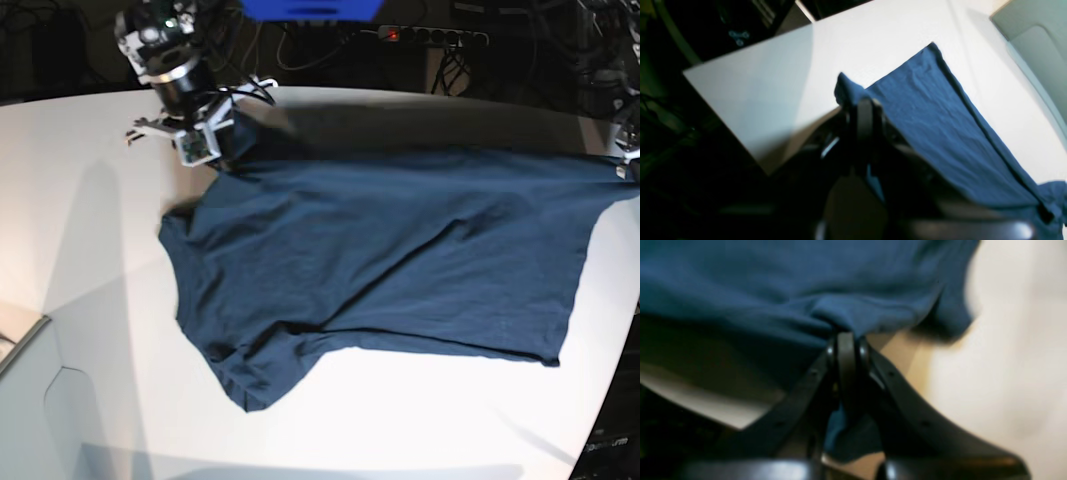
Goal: Layout the t-shirt on the table in an organized manner, then fold the t-shirt properly
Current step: 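Pull the shirt shoulder with the right gripper away from the left gripper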
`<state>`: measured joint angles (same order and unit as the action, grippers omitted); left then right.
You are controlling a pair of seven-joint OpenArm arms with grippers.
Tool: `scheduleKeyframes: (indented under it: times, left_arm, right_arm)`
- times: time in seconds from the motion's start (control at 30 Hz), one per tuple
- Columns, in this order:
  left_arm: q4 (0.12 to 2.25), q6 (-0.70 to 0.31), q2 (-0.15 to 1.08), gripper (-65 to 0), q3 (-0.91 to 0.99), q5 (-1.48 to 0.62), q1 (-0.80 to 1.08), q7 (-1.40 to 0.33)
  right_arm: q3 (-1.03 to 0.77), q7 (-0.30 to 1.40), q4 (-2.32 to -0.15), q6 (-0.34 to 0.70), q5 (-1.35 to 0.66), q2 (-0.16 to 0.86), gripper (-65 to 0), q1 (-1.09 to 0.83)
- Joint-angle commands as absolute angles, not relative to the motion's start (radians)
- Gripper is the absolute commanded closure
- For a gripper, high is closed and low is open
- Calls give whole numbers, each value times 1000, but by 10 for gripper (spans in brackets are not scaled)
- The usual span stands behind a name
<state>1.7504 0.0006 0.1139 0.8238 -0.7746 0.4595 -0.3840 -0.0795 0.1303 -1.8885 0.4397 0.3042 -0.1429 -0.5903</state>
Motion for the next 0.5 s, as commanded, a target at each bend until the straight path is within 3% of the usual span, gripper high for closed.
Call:
scheduleKeyframes:
  times: [0.0, 0.23, 0.47]
  left_arm:
    - [1785, -7, 105, -1, 831, -774, 481, -360]
    - [1762, -7, 45, -1, 831, -773, 545, -360]
    - [1710, -7, 44, -1, 831, -773, 539, -360]
  right_arm:
    - [-74, 120, -1922, 444, 298, -145, 0, -634]
    - [65, 122, -1870, 446, 298, -93, 0, -717]
    - [76, 122, -1728, 446, 298, -76, 0, -685]
